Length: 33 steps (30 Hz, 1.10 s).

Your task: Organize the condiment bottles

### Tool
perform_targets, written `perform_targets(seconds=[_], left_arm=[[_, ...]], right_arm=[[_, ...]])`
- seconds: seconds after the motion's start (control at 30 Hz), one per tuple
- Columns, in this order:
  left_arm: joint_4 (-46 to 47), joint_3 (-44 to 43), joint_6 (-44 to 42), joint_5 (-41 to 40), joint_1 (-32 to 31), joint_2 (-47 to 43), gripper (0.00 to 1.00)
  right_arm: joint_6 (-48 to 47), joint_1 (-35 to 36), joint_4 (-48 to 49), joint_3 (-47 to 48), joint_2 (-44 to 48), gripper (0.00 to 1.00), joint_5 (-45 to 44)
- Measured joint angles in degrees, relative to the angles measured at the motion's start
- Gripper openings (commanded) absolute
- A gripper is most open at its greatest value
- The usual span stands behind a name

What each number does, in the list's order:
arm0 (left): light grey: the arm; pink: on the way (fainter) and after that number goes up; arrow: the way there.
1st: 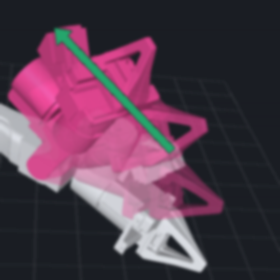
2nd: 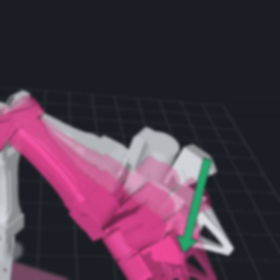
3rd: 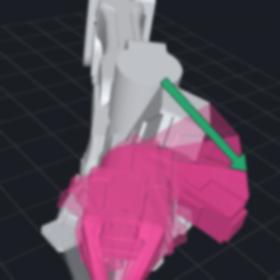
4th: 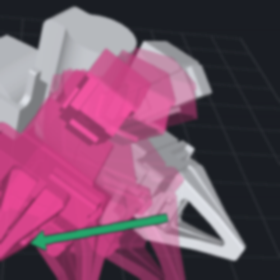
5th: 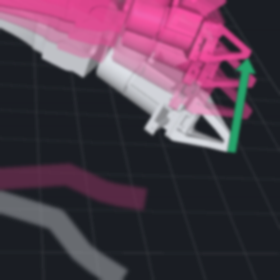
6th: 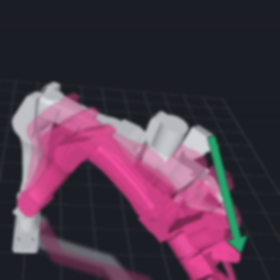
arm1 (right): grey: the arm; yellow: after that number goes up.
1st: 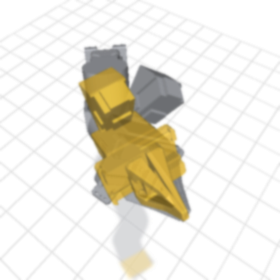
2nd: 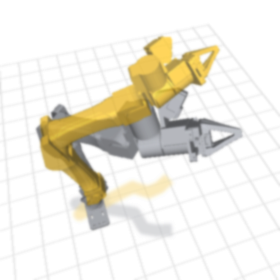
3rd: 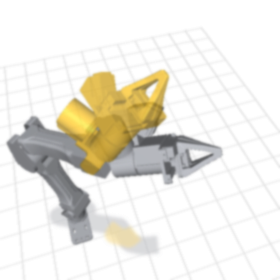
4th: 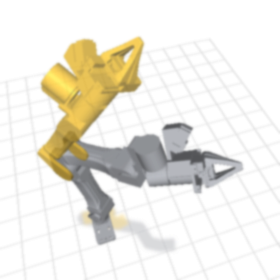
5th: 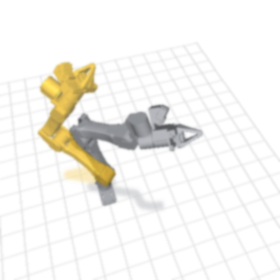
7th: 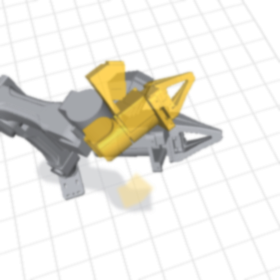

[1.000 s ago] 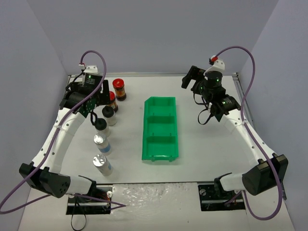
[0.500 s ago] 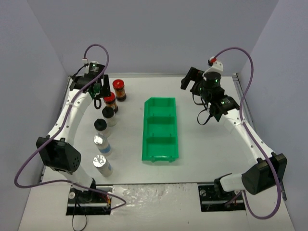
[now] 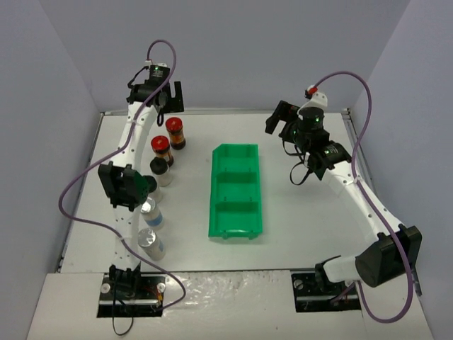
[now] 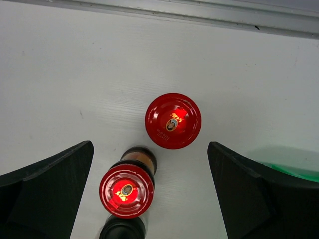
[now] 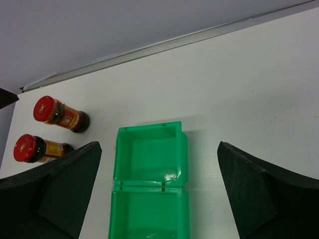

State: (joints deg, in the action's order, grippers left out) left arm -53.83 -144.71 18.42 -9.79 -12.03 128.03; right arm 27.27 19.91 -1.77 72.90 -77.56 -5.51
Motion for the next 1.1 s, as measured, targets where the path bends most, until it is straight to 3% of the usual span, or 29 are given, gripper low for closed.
perform_targets(seconds=[0.3,1.1], left_arm=[[0.8,-4.5,-0.2,5.2,0.2,7.3,0.97],[1.9,0.1,-0.2,7.0,0.5,11.1,0.93]], right_arm=[[0.2,0.0,-1.9,0.0,0.2,1.00,0.0],[0.2,0.0,-3.3,-2.2,1.6,1.00,-0.2]])
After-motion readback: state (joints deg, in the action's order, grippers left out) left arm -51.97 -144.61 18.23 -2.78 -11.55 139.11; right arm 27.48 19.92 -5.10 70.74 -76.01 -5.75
